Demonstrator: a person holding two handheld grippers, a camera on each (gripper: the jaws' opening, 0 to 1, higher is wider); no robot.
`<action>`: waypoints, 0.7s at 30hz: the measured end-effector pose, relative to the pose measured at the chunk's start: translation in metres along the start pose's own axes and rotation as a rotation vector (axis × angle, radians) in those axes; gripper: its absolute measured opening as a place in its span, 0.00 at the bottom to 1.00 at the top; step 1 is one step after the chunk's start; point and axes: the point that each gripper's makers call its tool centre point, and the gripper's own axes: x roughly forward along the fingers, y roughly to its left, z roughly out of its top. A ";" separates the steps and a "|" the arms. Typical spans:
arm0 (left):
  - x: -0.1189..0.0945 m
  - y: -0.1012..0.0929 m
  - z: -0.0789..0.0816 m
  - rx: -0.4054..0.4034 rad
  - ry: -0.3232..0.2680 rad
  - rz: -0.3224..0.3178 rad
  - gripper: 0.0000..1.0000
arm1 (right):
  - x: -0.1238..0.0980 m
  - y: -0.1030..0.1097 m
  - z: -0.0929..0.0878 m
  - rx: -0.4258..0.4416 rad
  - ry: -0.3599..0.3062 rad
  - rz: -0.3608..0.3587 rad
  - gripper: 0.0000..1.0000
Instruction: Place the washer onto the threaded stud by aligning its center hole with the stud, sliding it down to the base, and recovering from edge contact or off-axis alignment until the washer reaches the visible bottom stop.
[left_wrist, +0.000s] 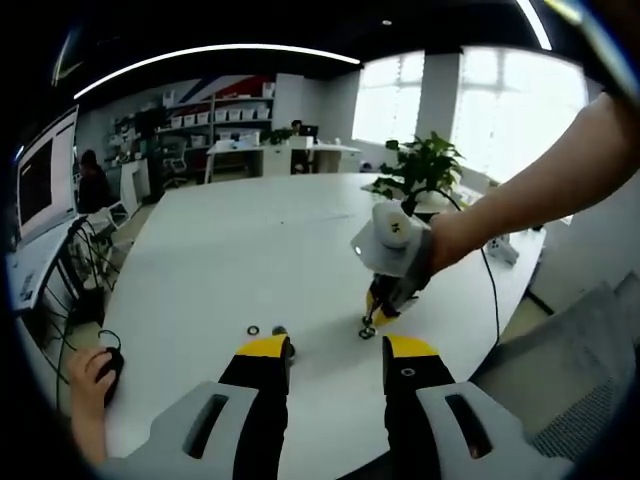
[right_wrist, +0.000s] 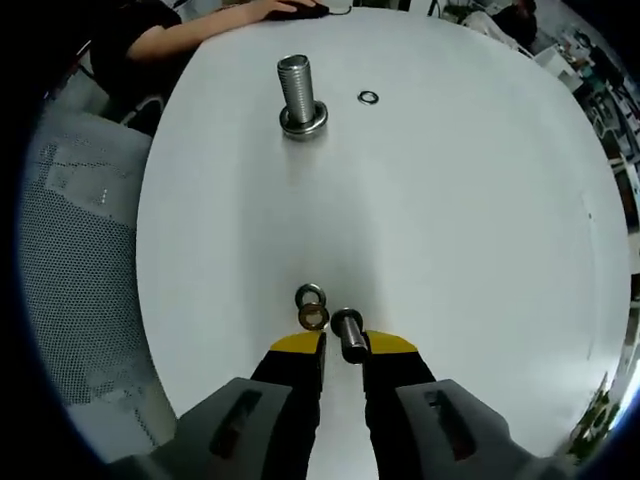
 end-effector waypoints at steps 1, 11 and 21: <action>0.000 0.000 0.000 0.001 0.000 0.000 0.35 | -0.001 0.000 -0.001 0.006 -0.001 -0.001 0.18; 0.000 0.000 0.000 -0.002 -0.003 0.000 0.35 | -0.011 0.007 -0.008 0.035 -0.011 -0.009 0.19; -0.001 0.000 0.000 -0.002 -0.002 0.002 0.35 | -0.002 0.030 0.000 0.113 -0.059 0.036 0.18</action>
